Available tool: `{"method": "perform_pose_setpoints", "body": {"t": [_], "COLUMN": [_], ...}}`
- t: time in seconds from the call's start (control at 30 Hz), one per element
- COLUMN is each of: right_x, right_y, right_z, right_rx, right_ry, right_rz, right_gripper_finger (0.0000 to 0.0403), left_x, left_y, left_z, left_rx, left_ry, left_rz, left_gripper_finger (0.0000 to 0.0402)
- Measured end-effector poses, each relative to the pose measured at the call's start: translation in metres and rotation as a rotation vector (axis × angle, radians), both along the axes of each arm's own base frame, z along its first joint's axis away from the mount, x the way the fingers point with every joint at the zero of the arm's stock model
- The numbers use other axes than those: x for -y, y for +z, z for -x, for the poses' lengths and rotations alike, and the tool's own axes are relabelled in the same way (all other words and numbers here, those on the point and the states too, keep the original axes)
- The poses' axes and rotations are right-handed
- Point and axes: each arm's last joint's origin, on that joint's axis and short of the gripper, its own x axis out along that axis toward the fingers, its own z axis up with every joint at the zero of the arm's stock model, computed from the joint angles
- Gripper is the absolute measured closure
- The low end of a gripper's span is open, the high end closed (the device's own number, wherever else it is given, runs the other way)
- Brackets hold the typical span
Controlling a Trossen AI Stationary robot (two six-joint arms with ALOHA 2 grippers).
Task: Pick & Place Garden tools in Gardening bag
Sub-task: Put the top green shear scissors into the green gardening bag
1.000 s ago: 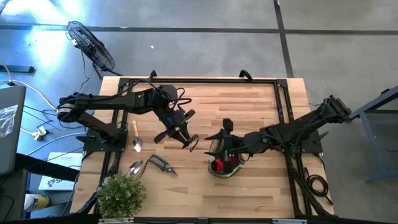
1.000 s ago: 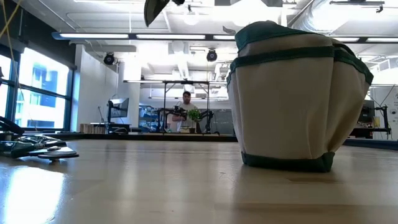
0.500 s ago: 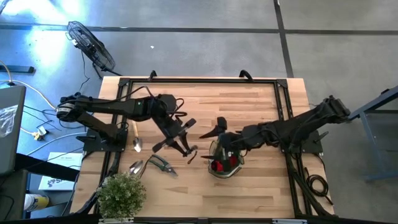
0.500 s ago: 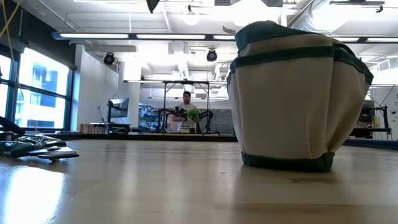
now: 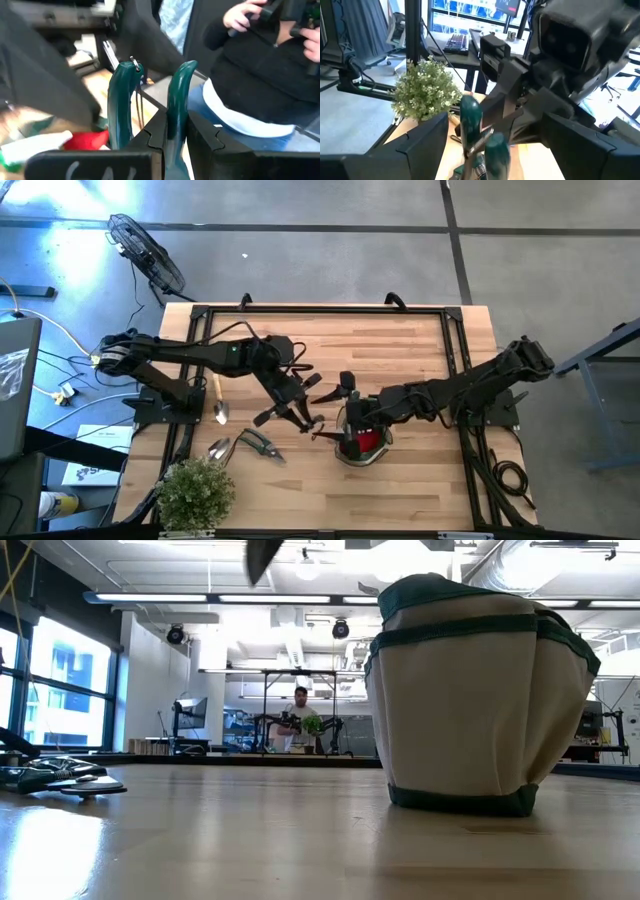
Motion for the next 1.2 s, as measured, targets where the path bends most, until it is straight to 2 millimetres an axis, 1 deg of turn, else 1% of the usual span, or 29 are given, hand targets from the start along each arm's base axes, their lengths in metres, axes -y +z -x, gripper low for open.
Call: {"method": "perform_pose_setpoints", "body": {"t": [0.67, 0.77, 0.87, 0.97, 1.2], "right_x": [0.007, 0.007, 0.007, 0.007, 0.007], "right_y": [-0.007, -0.008, -0.01, -0.011, -0.011], "right_z": [-0.001, -0.001, -0.001, 0.0, 0.0], "right_rx": [-0.07, -0.081, -0.105, -0.113, -0.116], "right_ry": [-0.029, -0.029, -0.036, -0.035, -0.021], "right_rz": [-0.007, -0.003, 0.005, 0.008, 0.013], "right_gripper_finger": [0.0092, 0.0099, 0.0126, 0.0168, 0.0299], "left_x": [0.0, 0.0, 0.0, 0.0, 0.0], "left_y": [0.001, 0.001, 0.001, 0.001, 0.001], "left_z": [0.0, 0.0, 0.0, 0.0, 0.0], "left_rx": [0.008, 0.008, 0.008, 0.008, 0.009], "left_ry": [0.0, 0.001, 0.002, 0.005, 0.001], "left_rz": [0.0, 0.0, -0.001, -0.001, 0.0], "left_gripper_finger": [0.0364, 0.0364, 0.0364, 0.0364, 0.0364]}}
